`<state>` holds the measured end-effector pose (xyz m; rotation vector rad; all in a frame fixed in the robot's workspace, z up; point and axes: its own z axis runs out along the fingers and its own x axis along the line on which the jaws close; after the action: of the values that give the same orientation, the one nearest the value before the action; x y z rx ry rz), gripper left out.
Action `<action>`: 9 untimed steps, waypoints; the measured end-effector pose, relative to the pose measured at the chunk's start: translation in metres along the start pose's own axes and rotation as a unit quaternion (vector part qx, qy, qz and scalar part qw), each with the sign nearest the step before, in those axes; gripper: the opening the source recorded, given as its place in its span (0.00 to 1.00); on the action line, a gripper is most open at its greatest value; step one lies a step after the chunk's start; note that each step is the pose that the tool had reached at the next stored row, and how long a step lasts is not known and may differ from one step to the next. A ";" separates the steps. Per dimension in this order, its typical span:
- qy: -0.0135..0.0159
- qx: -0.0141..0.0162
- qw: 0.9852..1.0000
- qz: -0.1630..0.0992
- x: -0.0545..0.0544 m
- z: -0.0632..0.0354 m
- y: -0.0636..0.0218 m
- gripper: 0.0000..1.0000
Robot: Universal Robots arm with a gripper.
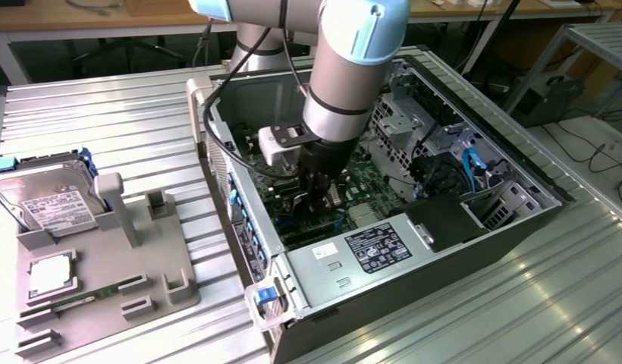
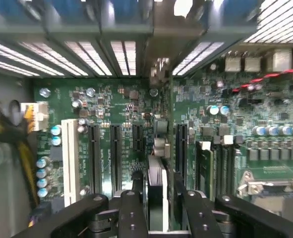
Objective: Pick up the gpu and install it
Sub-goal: 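Insert the gpu into the slot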
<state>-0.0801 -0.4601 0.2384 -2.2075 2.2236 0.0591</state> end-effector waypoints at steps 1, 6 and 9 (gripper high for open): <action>0.000 0.000 1.000 0.000 0.000 -0.0045 0.0001 0.35; 0.001 0.000 1.000 0.000 -0.003 -0.0273 0.0006 0.35; 0.003 0.000 1.000 0.000 -0.004 -0.0431 0.0010 0.35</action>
<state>-0.0802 -0.4579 0.2817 -2.2098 2.2264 0.0516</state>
